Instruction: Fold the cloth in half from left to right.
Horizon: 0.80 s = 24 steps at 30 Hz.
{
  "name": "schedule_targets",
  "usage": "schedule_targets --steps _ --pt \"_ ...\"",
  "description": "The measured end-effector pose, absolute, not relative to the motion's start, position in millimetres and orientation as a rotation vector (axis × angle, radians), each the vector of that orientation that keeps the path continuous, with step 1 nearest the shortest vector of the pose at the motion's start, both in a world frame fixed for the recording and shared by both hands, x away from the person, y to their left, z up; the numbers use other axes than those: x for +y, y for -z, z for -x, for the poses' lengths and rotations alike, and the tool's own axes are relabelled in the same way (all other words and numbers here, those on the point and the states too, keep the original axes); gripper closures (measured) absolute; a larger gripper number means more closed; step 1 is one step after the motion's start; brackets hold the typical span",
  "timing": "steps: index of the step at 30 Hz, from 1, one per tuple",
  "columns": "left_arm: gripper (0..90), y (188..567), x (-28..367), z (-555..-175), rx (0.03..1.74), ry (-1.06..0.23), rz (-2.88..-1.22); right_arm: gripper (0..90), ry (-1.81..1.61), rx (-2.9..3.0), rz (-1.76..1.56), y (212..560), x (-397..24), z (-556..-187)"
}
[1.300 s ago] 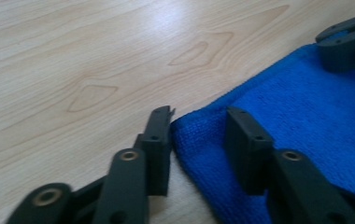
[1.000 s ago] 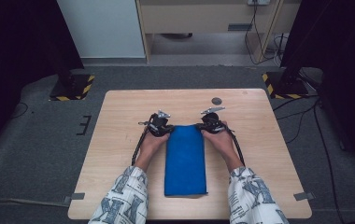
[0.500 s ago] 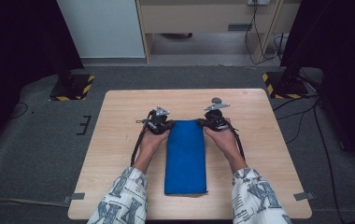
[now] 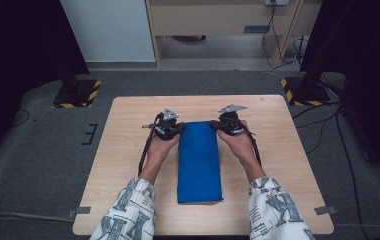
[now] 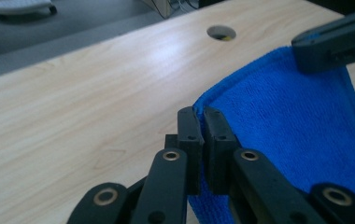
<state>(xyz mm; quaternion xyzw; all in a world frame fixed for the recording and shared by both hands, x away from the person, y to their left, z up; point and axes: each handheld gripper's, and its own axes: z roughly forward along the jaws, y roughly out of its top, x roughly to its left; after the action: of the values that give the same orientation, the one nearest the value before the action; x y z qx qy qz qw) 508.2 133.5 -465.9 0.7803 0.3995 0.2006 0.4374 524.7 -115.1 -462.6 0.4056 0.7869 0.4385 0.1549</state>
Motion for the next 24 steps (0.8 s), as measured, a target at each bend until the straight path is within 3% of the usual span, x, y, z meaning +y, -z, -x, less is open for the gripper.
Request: schedule_targets --steps 24 --pt "86.9 440.3 132.3 -509.9 0.954 -0.531 -1.911 85.9 -1.28 2.215 -1.116 436.5 -120.6 -523.8"
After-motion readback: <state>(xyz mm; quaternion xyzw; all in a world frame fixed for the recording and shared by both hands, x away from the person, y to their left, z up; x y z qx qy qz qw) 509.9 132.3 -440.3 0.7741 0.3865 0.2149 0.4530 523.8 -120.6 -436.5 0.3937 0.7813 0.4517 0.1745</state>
